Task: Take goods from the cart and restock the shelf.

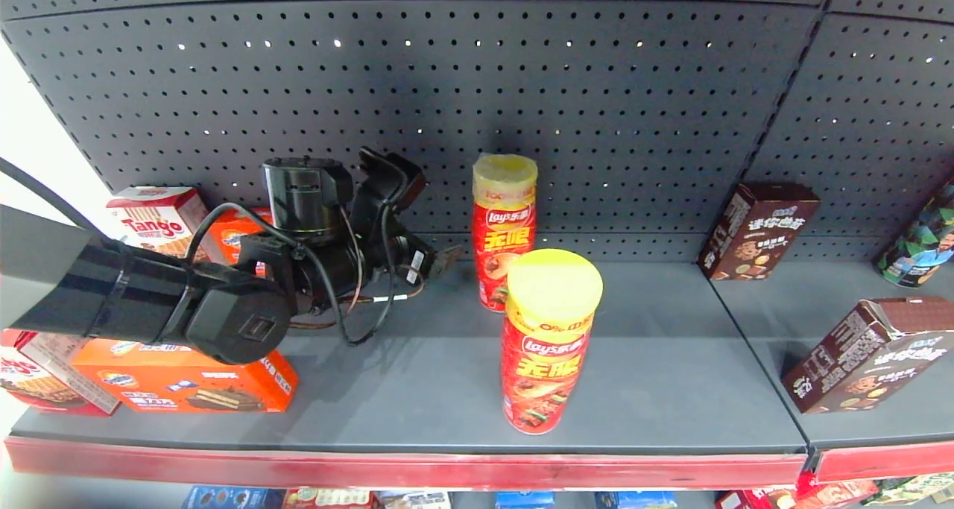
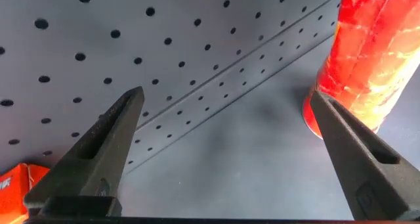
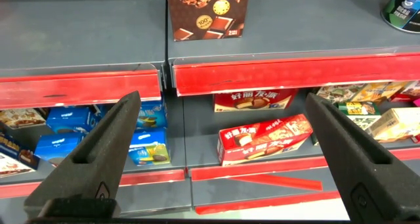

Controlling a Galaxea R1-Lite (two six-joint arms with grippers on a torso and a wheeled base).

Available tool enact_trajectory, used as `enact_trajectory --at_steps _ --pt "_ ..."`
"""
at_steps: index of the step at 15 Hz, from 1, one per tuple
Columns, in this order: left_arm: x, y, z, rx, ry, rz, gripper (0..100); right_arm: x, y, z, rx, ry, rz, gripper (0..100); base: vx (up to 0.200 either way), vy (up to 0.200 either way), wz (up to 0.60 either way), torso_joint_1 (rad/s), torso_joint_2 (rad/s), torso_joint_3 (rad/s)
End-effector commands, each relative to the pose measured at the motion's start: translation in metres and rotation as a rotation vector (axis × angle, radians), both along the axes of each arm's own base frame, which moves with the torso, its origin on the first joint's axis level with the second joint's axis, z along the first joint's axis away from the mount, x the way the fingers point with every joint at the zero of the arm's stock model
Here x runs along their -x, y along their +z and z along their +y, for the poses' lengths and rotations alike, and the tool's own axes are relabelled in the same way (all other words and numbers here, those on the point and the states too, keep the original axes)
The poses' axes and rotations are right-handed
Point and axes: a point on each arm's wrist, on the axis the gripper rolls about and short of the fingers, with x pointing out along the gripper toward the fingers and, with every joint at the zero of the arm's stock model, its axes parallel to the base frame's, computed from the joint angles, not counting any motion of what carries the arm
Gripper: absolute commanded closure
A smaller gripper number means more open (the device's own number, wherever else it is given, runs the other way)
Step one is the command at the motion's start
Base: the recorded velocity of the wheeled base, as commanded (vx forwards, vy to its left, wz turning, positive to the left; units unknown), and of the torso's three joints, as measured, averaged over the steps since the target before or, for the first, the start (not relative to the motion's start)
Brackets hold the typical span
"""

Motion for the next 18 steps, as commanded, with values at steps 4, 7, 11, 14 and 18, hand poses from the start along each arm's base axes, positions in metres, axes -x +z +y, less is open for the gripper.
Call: enact_trajectory --at_steps 4,7,11,14,18 --pt "-0.007 0.001 -0.007 0.003 -0.008 -0.009 0 0.000 0.000 0.000 0.001 0.000 0.001 0 0.000 0.000 0.00 0.000 0.00 0.000" --pt "-0.014 -0.005 -0.016 0.000 -0.012 -0.006 0 0.000 0.000 0.000 0.001 0.000 0.001 0 0.000 0.000 0.00 0.000 0.00 0.000" --pt "-0.016 -0.007 -0.022 0.001 -0.019 -0.005 0 0.000 0.000 0.000 0.001 0.000 0.001 0 0.000 0.000 0.00 0.000 0.00 0.000" --pt "-0.018 -0.008 -0.025 0.001 -0.022 -0.005 0 0.000 0.000 0.000 0.001 0.000 0.000 0 0.000 0.000 0.00 0.000 0.00 0.000" --pt "-0.018 -0.011 -0.026 -0.003 -0.018 -0.001 0 0.000 0.000 0.000 0.001 0.000 0.001 0 0.000 0.000 0.00 0.000 0.00 0.000"
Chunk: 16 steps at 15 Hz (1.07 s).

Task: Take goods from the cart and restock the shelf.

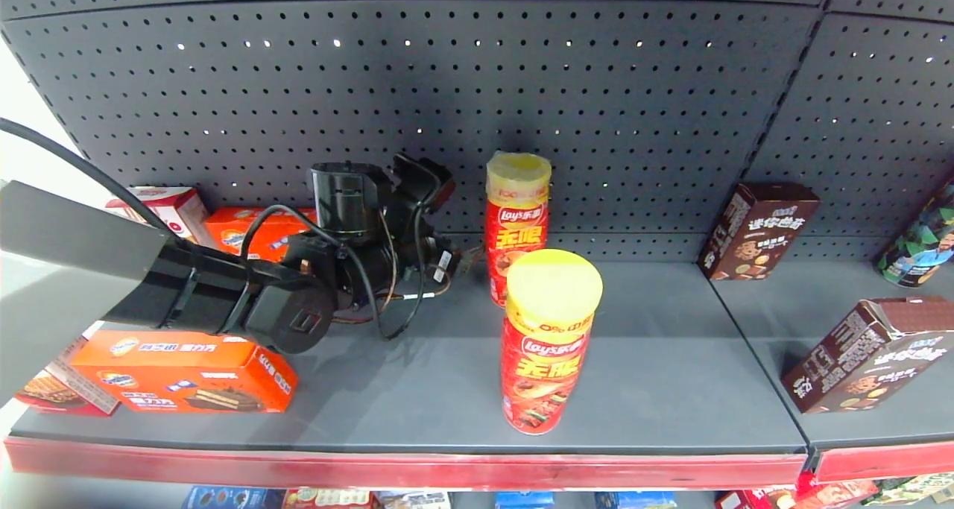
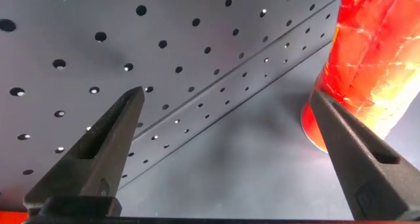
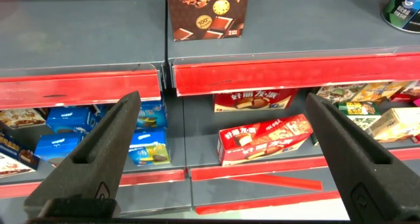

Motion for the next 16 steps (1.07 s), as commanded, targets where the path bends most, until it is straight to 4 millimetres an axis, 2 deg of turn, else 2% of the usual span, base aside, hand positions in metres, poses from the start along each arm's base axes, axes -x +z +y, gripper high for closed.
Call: enact_trajectory --at_steps 1,7,10,12,13,14,15,16 --pt "0.000 0.000 -0.002 0.001 -0.004 -0.001 0 0.000 0.000 0.000 0.000 0.000 0.001 0 0.000 0.000 0.00 0.000 0.00 0.000" --pt "0.001 -0.003 -0.004 0.000 -0.008 0.005 0 0.000 0.000 0.000 0.000 0.000 0.000 0 0.000 0.000 0.00 0.000 0.00 0.000" --pt "0.006 0.002 0.004 0.006 0.011 0.005 0 0.000 0.000 0.000 0.000 0.000 0.001 0 0.000 0.000 0.00 0.000 0.00 0.000" --pt "0.023 0.031 0.025 0.032 0.042 -0.053 0 0.000 0.000 0.000 0.000 0.000 0.001 0 0.000 0.000 0.00 0.000 0.00 0.000" --pt "0.041 0.044 0.034 0.042 0.044 -0.071 0 0.000 0.000 0.000 0.000 0.000 0.001 0 0.000 0.000 0.00 0.000 0.00 0.000" --pt "0.053 0.051 0.040 0.052 0.047 -0.079 0 0.000 0.000 0.000 0.000 0.000 0.000 0 0.000 0.000 0.00 0.000 0.00 0.000" --pt "0.053 0.051 0.040 0.052 0.047 -0.079 0 0.000 0.000 0.000 0.000 0.000 0.000 0 0.000 0.000 0.00 0.000 0.00 0.000" --pt "0.087 0.063 0.056 0.106 0.087 -0.094 0 0.000 0.000 0.000 0.000 0.000 0.001 0 0.000 0.000 0.00 0.000 0.00 0.000"
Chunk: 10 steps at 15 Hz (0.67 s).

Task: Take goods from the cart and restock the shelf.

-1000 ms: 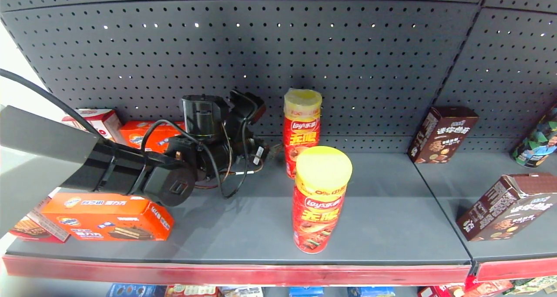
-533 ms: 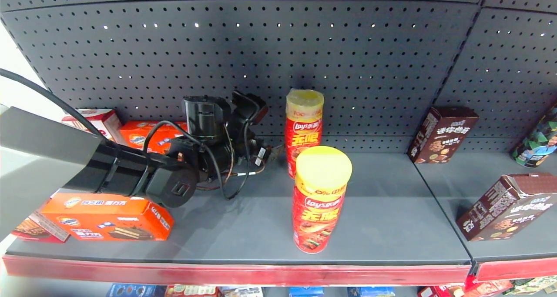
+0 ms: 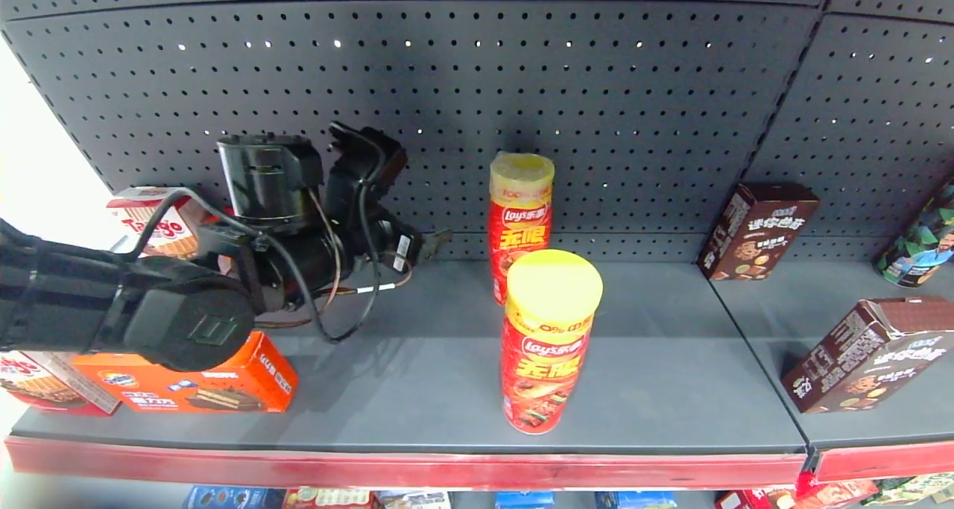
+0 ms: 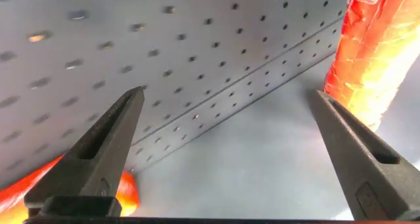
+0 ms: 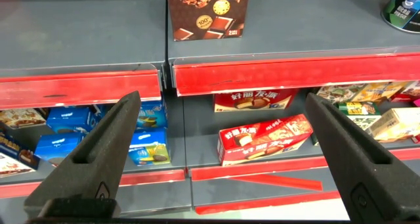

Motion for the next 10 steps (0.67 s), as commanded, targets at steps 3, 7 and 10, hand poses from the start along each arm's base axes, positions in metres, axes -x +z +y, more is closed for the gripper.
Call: enact_trajectory --at_steps 3,7,10 --pt "0.117 0.045 0.053 0.198 0.114 -0.123 0 0.000 0.000 0.000 0.000 0.000 0.001 0 0.000 0.000 0.00 0.000 0.00 0.000" --pt "0.240 0.020 0.106 0.258 0.104 -0.204 0 0.000 0.000 0.000 0.000 0.000 0.001 0 0.000 0.000 0.00 0.000 0.00 0.000" --pt "0.315 -0.028 0.140 0.217 0.222 -0.160 0 0.000 0.000 0.000 0.000 0.000 0.001 0 0.000 0.000 0.00 0.000 0.00 0.000"
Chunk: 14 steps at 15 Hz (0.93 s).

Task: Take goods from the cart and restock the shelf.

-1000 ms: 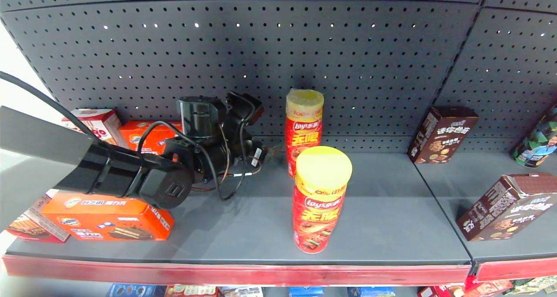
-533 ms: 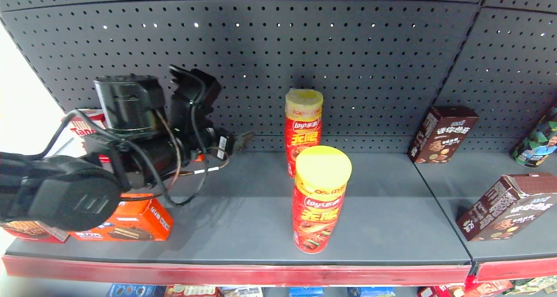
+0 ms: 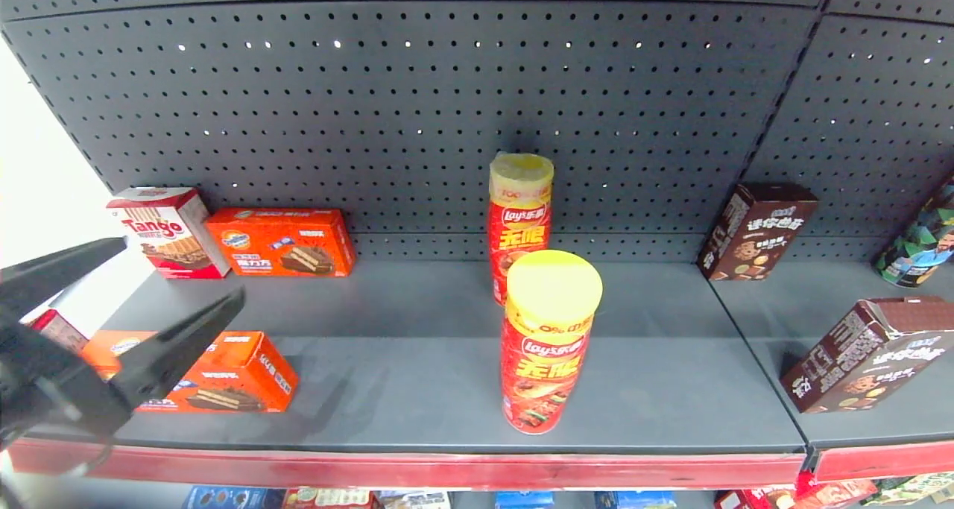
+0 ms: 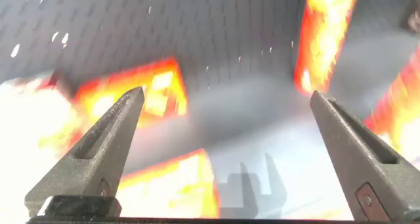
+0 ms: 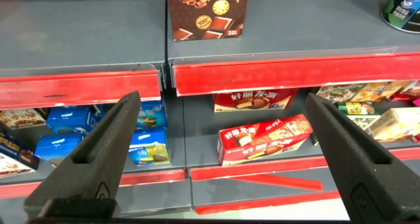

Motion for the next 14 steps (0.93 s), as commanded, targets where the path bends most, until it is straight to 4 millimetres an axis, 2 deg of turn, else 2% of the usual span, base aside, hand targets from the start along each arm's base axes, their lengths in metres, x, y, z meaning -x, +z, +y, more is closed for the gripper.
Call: enact_trajectory --at_steps 1,3,4,5,7,9,14 --pt "0.117 -0.067 0.044 0.039 0.113 -0.045 0 0.000 0.000 0.000 0.001 0.000 0.001 0 0.000 0.000 0.00 0.000 0.00 0.000" --pt "0.119 -0.102 0.041 0.078 0.046 0.010 0 0.000 0.000 0.000 0.001 0.000 0.001 0 0.000 0.000 0.00 0.000 0.00 0.000" --pt "0.120 -0.123 0.040 0.062 0.008 -0.018 0 0.000 0.000 0.000 0.001 0.000 0.001 0 0.000 0.000 0.00 0.000 0.00 0.000" --pt "0.123 -0.133 0.040 0.062 0.041 -0.037 0 0.000 0.000 0.000 0.001 0.000 0.001 0 0.000 0.000 0.00 0.000 0.00 0.000" --pt "0.126 -0.142 0.038 0.056 0.136 0.002 0 0.000 0.000 0.000 0.001 0.000 0.001 0 0.000 0.000 0.00 0.000 0.00 0.000" --pt "0.130 -0.149 0.038 0.060 0.121 0.014 0 0.000 0.000 0.000 0.001 0.000 0.000 0 0.000 0.000 0.00 0.000 0.00 0.000" --pt "0.130 -0.149 0.038 0.065 0.114 0.016 0 0.000 0.000 0.000 0.001 0.000 0.001 0 0.000 0.000 0.00 0.000 0.00 0.000"
